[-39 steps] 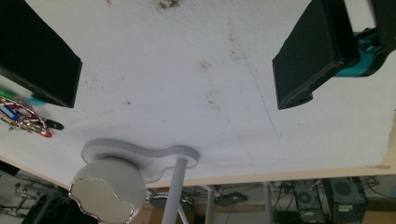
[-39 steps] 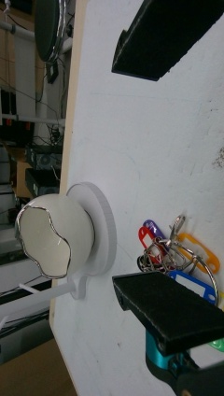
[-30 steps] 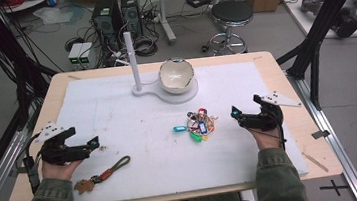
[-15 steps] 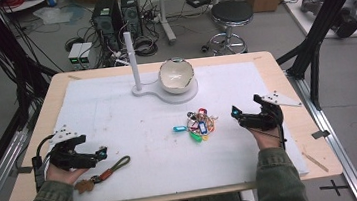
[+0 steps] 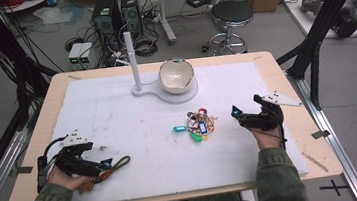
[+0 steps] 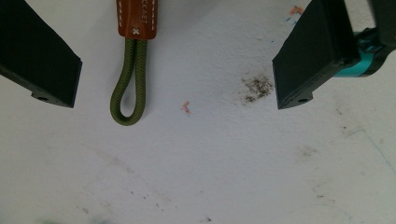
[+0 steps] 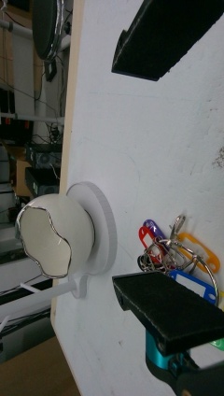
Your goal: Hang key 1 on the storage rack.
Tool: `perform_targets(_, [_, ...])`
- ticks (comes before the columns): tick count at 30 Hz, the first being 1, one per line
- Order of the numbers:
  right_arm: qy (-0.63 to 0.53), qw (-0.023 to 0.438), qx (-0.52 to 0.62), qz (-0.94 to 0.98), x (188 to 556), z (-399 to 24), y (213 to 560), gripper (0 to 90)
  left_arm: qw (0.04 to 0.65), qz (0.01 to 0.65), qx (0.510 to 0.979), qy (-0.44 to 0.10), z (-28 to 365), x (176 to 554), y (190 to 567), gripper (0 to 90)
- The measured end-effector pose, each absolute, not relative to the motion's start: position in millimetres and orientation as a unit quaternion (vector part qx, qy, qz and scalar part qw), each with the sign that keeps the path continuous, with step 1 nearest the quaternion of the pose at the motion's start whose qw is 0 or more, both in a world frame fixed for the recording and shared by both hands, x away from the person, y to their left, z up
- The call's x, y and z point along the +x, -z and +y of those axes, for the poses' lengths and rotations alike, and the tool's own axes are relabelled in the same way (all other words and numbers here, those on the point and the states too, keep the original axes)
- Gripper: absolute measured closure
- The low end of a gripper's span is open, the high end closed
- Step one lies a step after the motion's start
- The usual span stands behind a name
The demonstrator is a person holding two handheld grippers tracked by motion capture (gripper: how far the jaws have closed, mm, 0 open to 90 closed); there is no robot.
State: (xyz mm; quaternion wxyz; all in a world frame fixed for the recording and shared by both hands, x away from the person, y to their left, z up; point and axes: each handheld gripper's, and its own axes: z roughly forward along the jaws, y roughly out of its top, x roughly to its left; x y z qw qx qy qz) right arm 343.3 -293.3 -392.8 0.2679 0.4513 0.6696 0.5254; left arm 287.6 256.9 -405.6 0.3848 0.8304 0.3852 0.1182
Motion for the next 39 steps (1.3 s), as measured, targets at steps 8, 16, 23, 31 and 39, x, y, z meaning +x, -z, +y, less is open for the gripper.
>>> perform_targets(8, [-0.526, 0.269, 0.451, 0.668, 343.4, -294.7, 392.7, 0.7, 0.348, 0.355, 0.862, -0.101, 241.4, 282.7, 402.9, 1.7])
perform_targets(16, [-0.525, 0.271, 0.452, 0.668, 343.4, -294.9, 392.7, 0.7, 0.310, 0.347, 0.883, -0.069, 236.6, 282.6, 409.7, 1.7])
perform_targets(23, [-0.525, 0.271, 0.454, 0.667, 343.4, -295.4, 392.7, 0.7, 0.282, 0.343, 0.894, -0.057, 238.6, 280.8, 413.8, 3.7])
perform_targets(31, [-0.522, 0.276, 0.455, 0.666, 343.6, -296.0, 392.8, 0.7, 0.264, 0.322, 0.908, -0.048, 237.0, 277.3, 417.6, 19.4])
perform_targets(39, [-0.523, 0.290, 0.460, 0.656, 341.3, -297.8, 391.0, 0.7, 0.253, 0.307, 0.915, -0.061, 234.3, 273.0, 419.0, 41.6])
